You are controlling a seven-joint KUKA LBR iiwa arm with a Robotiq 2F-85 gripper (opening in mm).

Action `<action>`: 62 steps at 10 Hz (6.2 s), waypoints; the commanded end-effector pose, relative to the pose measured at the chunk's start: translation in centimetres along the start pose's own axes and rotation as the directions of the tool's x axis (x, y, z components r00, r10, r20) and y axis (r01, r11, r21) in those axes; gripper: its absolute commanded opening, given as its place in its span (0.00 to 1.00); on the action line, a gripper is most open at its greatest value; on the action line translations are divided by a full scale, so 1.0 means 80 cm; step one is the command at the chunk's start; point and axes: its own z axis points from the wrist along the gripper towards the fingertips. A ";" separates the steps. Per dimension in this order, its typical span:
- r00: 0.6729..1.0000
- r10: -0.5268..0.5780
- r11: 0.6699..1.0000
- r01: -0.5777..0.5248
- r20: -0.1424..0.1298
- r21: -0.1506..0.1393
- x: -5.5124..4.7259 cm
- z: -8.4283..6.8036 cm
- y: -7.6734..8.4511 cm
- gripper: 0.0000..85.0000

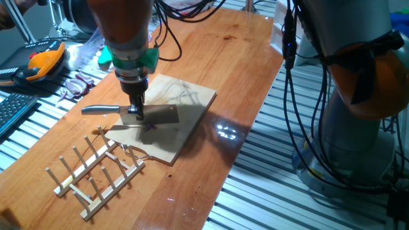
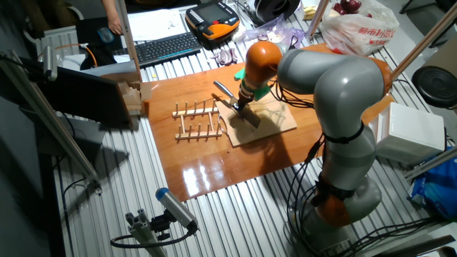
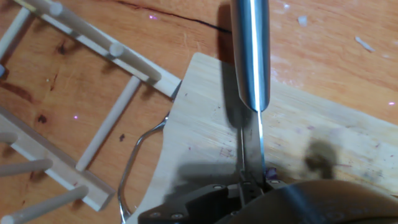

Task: Chop the onions

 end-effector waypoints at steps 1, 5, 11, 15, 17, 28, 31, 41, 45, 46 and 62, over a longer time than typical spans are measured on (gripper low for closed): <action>1.000 0.000 1.000 0.000 -0.001 0.000 0.000 0.000 0.000 0.00; 1.000 -0.006 1.000 0.006 0.017 0.004 0.001 0.011 -0.003 0.00; 1.000 0.007 1.000 -0.008 -0.026 -0.007 -0.010 -0.023 0.000 0.00; 0.999 0.034 0.999 -0.034 -0.026 -0.016 -0.015 -0.025 0.008 0.00; 0.992 0.114 0.992 -0.116 -0.049 -0.041 -0.027 -0.039 0.026 0.00; 0.901 0.420 0.883 -0.433 -0.104 -0.183 -0.046 -0.123 0.101 0.00; 0.904 0.415 0.886 -0.427 -0.101 -0.181 -0.046 -0.123 0.099 0.00; 0.940 0.339 0.938 -0.341 -0.039 -0.064 -0.042 -0.138 0.029 0.00; 0.932 0.361 0.927 -0.363 -0.034 -0.094 -0.032 -0.148 0.015 0.00; 0.933 0.359 0.930 -0.360 -0.029 -0.075 -0.032 -0.148 0.016 0.00; 0.699 0.700 0.627 -0.699 -0.144 -0.343 -0.055 -0.119 0.099 0.00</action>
